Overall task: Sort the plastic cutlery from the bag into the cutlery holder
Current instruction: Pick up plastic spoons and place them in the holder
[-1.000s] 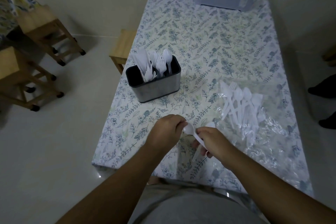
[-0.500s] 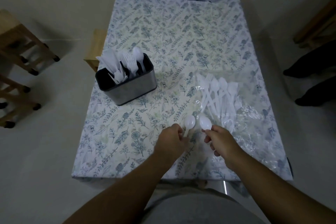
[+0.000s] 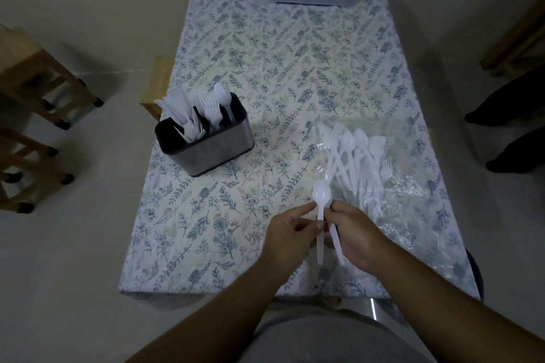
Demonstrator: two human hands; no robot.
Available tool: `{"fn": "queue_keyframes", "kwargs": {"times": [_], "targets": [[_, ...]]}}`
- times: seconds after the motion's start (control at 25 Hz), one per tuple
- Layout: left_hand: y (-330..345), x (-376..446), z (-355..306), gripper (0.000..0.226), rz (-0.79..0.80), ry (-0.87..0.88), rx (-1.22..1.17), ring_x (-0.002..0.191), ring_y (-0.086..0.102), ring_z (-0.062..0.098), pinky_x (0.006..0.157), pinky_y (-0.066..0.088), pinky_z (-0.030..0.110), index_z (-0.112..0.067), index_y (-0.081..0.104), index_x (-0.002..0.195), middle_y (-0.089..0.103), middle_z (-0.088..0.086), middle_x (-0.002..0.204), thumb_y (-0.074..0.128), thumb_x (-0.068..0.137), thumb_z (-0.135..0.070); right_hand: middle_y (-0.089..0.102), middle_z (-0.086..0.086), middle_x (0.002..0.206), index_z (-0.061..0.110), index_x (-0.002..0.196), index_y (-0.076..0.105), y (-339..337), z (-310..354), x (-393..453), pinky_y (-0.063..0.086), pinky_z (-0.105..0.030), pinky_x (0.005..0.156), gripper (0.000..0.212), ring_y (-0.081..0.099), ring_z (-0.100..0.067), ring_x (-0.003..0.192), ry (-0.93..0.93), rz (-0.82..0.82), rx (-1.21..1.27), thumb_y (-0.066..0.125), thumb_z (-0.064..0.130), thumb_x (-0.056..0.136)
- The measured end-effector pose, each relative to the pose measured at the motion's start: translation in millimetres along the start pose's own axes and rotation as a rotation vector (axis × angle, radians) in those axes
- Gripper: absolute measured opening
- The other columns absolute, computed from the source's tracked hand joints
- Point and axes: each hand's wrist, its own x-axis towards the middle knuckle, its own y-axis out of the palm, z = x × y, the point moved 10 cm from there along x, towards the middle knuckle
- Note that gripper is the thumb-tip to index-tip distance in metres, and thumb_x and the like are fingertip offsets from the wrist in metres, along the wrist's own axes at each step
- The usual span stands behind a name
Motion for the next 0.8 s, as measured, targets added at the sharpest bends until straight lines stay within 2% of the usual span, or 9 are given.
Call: {"fn": "queue_keyframes", "kwargs": {"times": [0.08, 0.16, 0.2, 0.28, 0.36, 0.44, 0.6, 0.72, 0.8], "targets": [[-4.6, 1.7, -1.8, 0.044, -0.025, 0.014, -0.040, 0.091, 0.074, 0.036, 0.086, 0.060, 0.051, -0.023, 0.065, 0.129, 0.078, 0.013, 0.091, 0.070, 0.091, -0.002, 0.062, -0.019, 0.086, -0.003, 0.121, 0.063, 6.2, -1.2, 1.8, 0.044, -0.034, 0.063, 0.030, 0.057, -0.028, 0.072, 0.024, 0.031, 0.082, 0.045, 0.015, 0.105], [-9.9, 3.6, -5.4, 0.044, -0.032, 0.018, -0.030, 0.091, 0.074, 0.035, 0.087, 0.060, 0.047, -0.020, 0.063, 0.132, 0.078, 0.013, 0.092, 0.069, 0.092, -0.002, 0.055, -0.021, 0.093, -0.010, 0.128, 0.057, 10.6, -0.2, 5.8, 0.044, -0.041, 0.071, 0.039, 0.050, -0.033, 0.082, 0.016, 0.037, 0.125, 0.046, 0.019, 0.104], [-12.6, 4.4, -8.8, 0.043, -0.039, 0.032, 0.011, 0.091, 0.075, 0.033, 0.088, 0.060, 0.046, -0.020, 0.064, 0.132, 0.078, 0.011, 0.091, 0.069, 0.092, -0.004, 0.057, -0.023, 0.097, -0.010, 0.128, 0.058, 14.9, 1.9, 6.6, 0.046, -0.045, 0.077, 0.040, 0.053, -0.035, 0.087, 0.002, 0.051, 0.144, 0.046, 0.019, 0.104], [-16.6, 4.5, -16.9, 0.039, -0.057, 0.071, 0.116, 0.087, 0.076, 0.021, 0.089, 0.060, 0.040, -0.022, 0.066, 0.129, 0.079, 0.002, 0.089, 0.069, 0.093, -0.007, 0.065, -0.029, 0.100, -0.005, 0.121, 0.065, 25.8, 6.4, 5.1, 0.055, -0.041, 0.083, 0.034, 0.065, -0.036, 0.093, -0.026, 0.093, 0.176, 0.045, 0.018, 0.106], [-18.1, 0.9, -30.9, 0.035, -0.058, 0.140, 0.197, 0.080, 0.073, 0.005, 0.083, 0.058, 0.025, -0.029, 0.071, 0.120, 0.078, -0.008, 0.086, 0.067, 0.094, -0.006, 0.070, -0.026, 0.099, -0.002, 0.111, 0.068, 35.1, 11.2, 3.0, 0.055, -0.031, 0.075, 0.031, 0.071, -0.026, 0.090, -0.052, 0.124, 0.150, 0.043, 0.014, 0.106], [-20.2, -4.0, -46.6, 0.035, -0.065, 0.235, 0.312, 0.079, 0.071, 0.000, 0.077, 0.055, 0.016, -0.032, 0.075, 0.111, 0.077, -0.015, 0.085, 0.065, 0.093, -0.004, 0.073, -0.017, 0.092, -0.001, 0.105, 0.069, 40.2, 14.3, 2.5, 0.052, -0.026, 0.071, 0.029, 0.072, -0.017, 0.082, -0.076, 0.139, 0.116, 0.040, 0.005, 0.104], [-37.7, -3.8, -58.5, 0.017, -0.143, 0.218, 0.321, 0.079, 0.071, 0.003, 0.074, 0.057, 0.020, -0.024, 0.078, 0.103, 0.076, -0.009, 0.087, 0.067, 0.092, -0.016, 0.078, -0.012, 0.109, 0.012, 0.109, 0.074, 48.1, 19.9, 3.7, 0.053, -0.035, 0.095, 0.034, 0.073, -0.023, 0.105, -0.092, 0.135, 0.098, 0.044, -0.002, 0.103], [-58.8, 3.3, -71.6, 0.012, -0.210, 0.237, 0.320, 0.077, 0.073, 0.007, 0.077, 0.062, 0.034, -0.022, 0.076, 0.101, 0.076, -0.006, 0.085, 0.069, 0.092, -0.018, 0.080, 0.000, 0.102, 0.028, 0.106, 0.073, 55.4, 33.2, 5.2, 0.056, -0.035, 0.091, 0.034, 0.076, -0.019, 0.097, -0.130, 0.122, 0.058, 0.055, 0.000, 0.100], [-67.9, 3.7, -85.7, 0.016, -0.208, 0.273, 0.342, 0.078, 0.074, 0.007, 0.078, 0.063, 0.037, -0.022, 0.076, 0.104, 0.077, -0.007, 0.087, 0.067, 0.093, -0.013, 0.080, -0.001, 0.103, 0.024, 0.118, 0.074, 64.5, 48.7, 4.5, 0.058, -0.038, 0.091, 0.035, 0.077, -0.021, 0.095, -0.188, 0.133, -0.005, 0.063, 0.000, 0.095]]}}
